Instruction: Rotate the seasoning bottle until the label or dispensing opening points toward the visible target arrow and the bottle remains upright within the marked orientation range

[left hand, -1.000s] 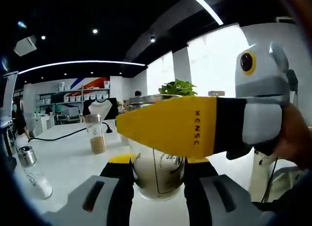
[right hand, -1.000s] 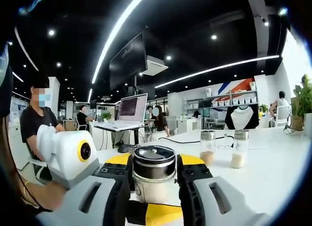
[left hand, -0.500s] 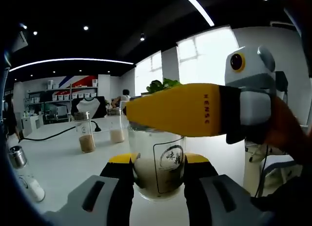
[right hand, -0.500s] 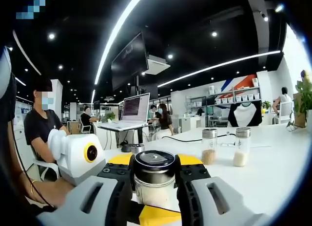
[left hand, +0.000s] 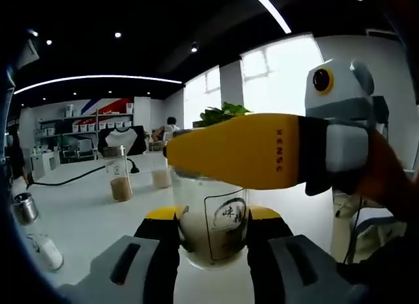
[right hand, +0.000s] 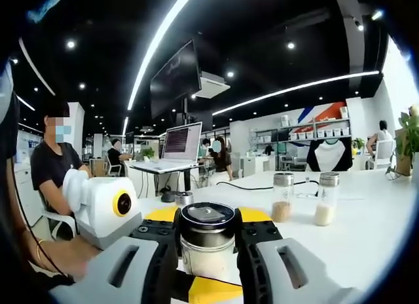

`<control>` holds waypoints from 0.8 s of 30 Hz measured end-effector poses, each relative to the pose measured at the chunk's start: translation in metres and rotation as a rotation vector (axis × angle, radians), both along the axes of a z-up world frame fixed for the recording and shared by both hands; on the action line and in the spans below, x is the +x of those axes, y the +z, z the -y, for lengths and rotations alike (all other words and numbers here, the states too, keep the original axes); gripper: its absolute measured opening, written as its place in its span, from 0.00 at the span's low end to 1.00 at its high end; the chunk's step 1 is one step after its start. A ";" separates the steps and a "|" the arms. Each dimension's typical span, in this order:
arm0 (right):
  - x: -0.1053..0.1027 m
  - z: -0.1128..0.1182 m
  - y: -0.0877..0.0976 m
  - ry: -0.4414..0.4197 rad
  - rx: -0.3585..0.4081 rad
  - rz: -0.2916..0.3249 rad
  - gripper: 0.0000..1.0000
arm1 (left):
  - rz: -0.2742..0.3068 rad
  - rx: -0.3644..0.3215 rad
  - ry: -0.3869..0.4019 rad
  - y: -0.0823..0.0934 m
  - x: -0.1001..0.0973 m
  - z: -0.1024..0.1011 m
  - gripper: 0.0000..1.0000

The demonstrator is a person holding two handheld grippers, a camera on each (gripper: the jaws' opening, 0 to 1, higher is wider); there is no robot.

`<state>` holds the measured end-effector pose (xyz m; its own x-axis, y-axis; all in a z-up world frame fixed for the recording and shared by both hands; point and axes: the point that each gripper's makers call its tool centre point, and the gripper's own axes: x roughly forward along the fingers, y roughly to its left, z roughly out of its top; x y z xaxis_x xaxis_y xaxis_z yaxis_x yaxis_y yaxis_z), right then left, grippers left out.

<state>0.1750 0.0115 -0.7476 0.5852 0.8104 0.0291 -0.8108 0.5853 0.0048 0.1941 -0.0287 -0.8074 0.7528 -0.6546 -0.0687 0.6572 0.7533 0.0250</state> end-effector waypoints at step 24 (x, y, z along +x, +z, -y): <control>0.027 -0.028 -0.003 0.007 -0.001 0.007 0.30 | -0.054 0.040 0.149 -0.021 0.015 -0.051 0.41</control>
